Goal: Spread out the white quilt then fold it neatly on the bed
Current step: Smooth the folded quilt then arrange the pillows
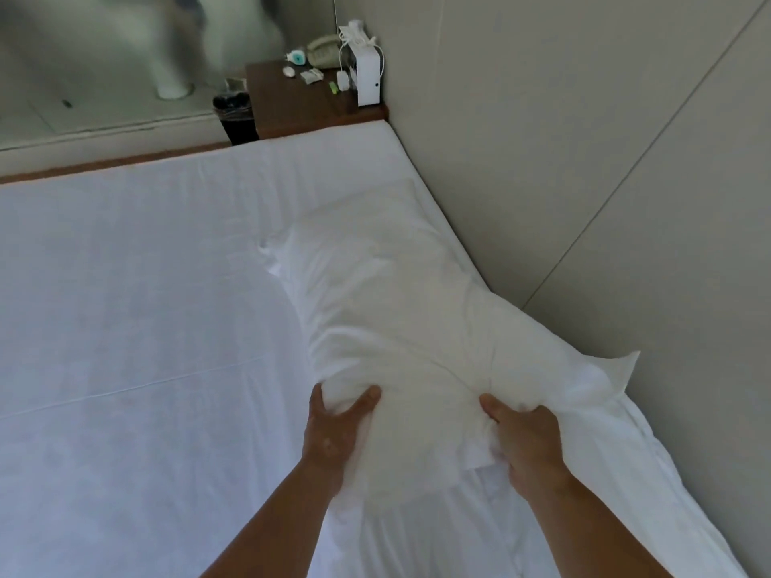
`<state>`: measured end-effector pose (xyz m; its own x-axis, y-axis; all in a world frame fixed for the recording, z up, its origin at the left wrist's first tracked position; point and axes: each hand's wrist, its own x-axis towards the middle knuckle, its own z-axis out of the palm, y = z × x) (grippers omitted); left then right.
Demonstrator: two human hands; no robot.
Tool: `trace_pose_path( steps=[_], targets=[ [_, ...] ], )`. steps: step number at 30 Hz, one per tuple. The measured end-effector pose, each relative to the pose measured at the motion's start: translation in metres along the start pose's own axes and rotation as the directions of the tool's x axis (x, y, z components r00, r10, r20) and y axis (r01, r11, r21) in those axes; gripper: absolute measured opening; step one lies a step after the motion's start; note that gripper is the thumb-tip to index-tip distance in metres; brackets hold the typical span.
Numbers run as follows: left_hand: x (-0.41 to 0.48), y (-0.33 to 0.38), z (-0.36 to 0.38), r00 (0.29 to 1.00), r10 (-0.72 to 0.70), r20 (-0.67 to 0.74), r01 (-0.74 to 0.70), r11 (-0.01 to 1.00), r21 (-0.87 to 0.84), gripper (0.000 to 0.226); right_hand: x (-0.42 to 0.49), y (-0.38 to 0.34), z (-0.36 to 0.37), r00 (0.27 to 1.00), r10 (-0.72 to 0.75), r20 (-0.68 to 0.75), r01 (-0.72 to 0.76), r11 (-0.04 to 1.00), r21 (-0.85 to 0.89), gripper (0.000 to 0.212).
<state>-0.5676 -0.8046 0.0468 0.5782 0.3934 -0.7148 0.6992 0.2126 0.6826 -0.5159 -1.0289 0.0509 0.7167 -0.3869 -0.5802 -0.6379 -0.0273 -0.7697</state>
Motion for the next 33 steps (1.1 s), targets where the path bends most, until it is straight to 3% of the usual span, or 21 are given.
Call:
trace_pose_path(
  steps=[2,5,9,11,13,17,21,25,27,29,31,33],
  targets=[
    [0.001,0.01,0.003,0.994,0.065,0.085,-0.053,0.989,-0.135,0.1,-0.009,-0.004,-0.004,0.994,-0.113,0.002,0.113,0.993,-0.041,0.021],
    [-0.018,0.025,0.006,0.959,0.242,0.15,-0.197,0.944,-0.264,0.076,-0.031,-0.022,-0.011,0.967,-0.253,0.008,0.253,0.966,-0.055,0.023],
    [-0.079,0.044,0.011,0.88,0.462,0.106,-0.427,0.87,-0.248,0.073,-0.075,-0.051,-0.045,0.925,-0.38,0.015,0.375,0.918,0.132,0.029],
    [-0.126,0.049,0.015,0.833,0.548,0.072,-0.528,0.827,-0.192,0.075,-0.103,-0.058,-0.078,0.892,-0.449,0.043,0.427,0.872,0.24,0.017],
    [-0.177,0.047,0.018,0.79,0.61,0.061,-0.595,0.788,-0.16,0.078,-0.134,-0.06,-0.117,0.859,-0.508,0.064,0.456,0.816,0.356,0.007],
    [-0.279,0.017,0.024,0.733,0.667,0.134,-0.656,0.745,-0.118,0.08,-0.206,-0.051,-0.21,0.804,-0.588,0.095,0.485,0.739,0.468,0.014],
    [-0.355,-0.047,0.023,0.725,0.631,0.276,-0.659,0.752,0.014,0.08,-0.26,0.014,-0.305,0.896,-0.443,0.008,0.421,0.857,0.298,0.013],
    [-0.379,-0.144,0.027,0.794,0.478,0.375,-0.58,0.78,0.235,0.089,-0.288,0.115,-0.363,0.981,-0.135,-0.137,0.161,0.966,0.202,0.018],
    [-0.374,-0.193,0.033,0.837,0.342,0.427,-0.507,0.777,0.373,0.091,-0.287,0.167,-0.379,0.987,0.076,-0.14,-0.059,0.99,0.124,0.045],
    [-0.364,-0.231,0.034,0.863,0.238,0.446,-0.472,0.695,0.542,0.104,-0.274,0.223,-0.393,0.981,0.182,-0.067,-0.177,0.981,0.075,0.098],
    [-0.353,-0.242,0.029,0.876,0.167,0.452,-0.448,0.626,0.638,0.113,-0.255,0.241,-0.404,0.973,0.202,-0.115,-0.21,0.976,-0.064,0.112],
    [-0.34,-0.23,0.021,0.893,0.173,0.415,-0.415,0.671,0.614,0.099,-0.26,0.197,-0.4,0.948,0.081,-0.308,-0.181,0.933,-0.312,0.114]
  ],
)
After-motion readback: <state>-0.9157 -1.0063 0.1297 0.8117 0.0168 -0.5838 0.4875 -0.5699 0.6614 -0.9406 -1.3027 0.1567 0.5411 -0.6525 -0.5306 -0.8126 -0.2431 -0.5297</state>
